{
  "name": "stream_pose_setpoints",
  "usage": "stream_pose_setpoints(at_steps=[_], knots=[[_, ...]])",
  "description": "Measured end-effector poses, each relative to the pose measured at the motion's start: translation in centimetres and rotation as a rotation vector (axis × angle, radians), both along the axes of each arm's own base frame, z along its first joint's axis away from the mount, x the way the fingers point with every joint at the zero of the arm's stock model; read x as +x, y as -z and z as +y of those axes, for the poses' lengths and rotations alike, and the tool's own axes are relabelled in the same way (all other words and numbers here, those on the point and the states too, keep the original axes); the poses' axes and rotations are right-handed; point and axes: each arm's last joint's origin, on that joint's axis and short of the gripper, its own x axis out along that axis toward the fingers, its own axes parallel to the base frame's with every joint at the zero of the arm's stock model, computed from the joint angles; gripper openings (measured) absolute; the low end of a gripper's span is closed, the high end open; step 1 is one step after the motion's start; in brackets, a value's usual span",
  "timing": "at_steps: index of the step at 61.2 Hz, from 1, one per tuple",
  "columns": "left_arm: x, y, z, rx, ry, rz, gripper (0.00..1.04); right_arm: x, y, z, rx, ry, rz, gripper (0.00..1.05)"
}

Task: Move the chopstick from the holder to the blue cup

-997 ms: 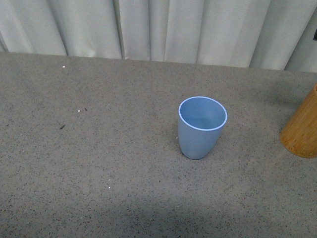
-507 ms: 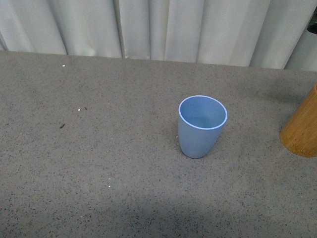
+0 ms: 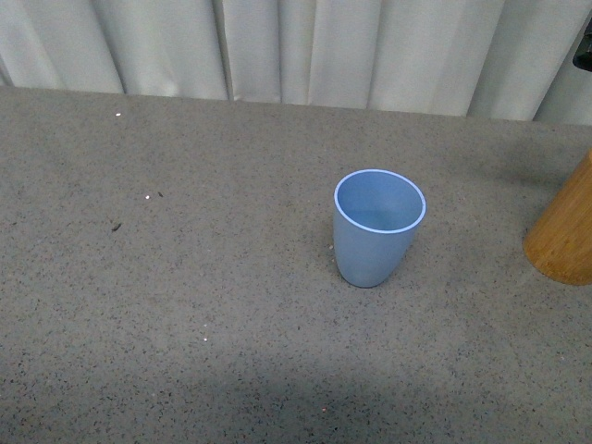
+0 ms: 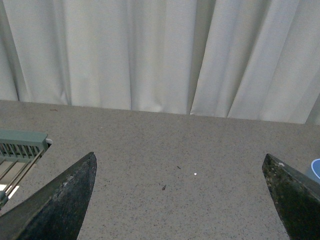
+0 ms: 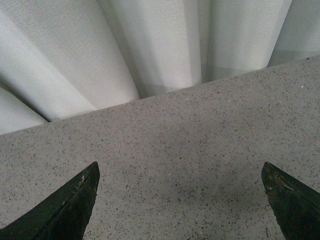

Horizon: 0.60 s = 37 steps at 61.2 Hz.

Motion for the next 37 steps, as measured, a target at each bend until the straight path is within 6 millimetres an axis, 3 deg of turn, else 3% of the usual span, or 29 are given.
stream_pose_setpoints(at_steps=[7, 37], knots=[[0.0, 0.0, 0.0, 0.0, 0.0, 0.0, 0.98, -0.1, 0.4, 0.0, 0.002, 0.002, 0.003, 0.93], [0.0, 0.0, 0.0, 0.0, 0.0, 0.0, 0.98, -1.1, 1.6, -0.2, 0.016, -0.005, 0.02, 0.12]])
